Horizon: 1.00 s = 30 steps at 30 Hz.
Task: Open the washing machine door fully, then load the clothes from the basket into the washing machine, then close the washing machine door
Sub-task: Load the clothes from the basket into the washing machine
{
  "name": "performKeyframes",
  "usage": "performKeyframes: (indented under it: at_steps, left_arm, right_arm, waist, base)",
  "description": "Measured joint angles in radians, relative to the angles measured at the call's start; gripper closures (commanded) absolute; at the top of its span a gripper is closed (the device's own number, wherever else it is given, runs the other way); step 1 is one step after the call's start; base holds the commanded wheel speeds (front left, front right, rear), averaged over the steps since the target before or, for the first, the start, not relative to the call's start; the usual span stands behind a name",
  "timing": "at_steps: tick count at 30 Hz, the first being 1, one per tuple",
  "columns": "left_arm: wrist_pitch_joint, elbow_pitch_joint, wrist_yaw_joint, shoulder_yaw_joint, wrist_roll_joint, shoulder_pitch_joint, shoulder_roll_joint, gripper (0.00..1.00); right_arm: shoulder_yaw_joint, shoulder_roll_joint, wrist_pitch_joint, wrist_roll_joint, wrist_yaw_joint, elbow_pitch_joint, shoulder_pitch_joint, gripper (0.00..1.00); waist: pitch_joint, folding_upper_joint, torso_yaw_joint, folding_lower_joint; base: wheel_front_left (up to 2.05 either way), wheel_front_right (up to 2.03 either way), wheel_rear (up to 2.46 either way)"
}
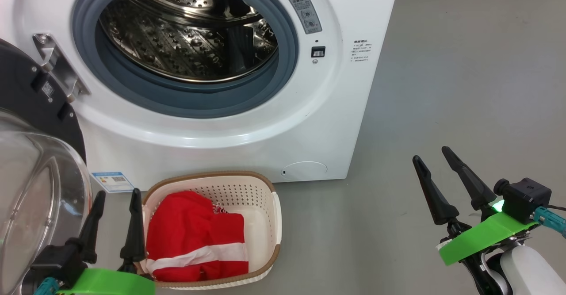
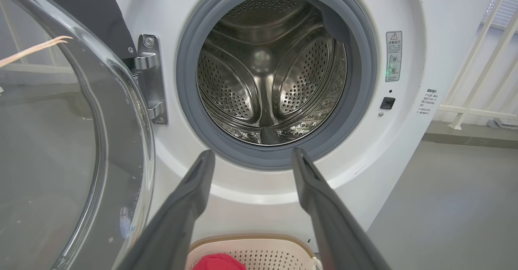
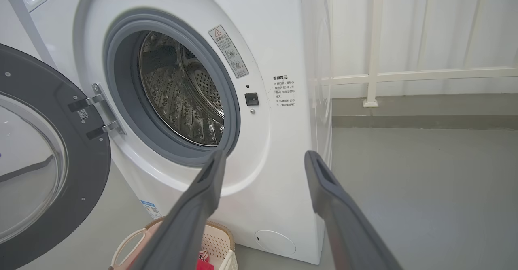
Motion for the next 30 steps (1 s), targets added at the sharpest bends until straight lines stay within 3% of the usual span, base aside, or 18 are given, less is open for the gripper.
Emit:
performKeyframes:
  at_steps: [30]
  left_arm:
    - [0.000,0.026,-0.009,0.010,0.009,-0.029,-0.005,0.00]
  right_arm:
    - [0.003,-0.006,0.000,-0.001,0.000,-0.013,-0.005,0.00]
  waist:
    - [0.061,0.0000,-0.012,0.0000]
  base:
    - [0.00,0.00,0.00]
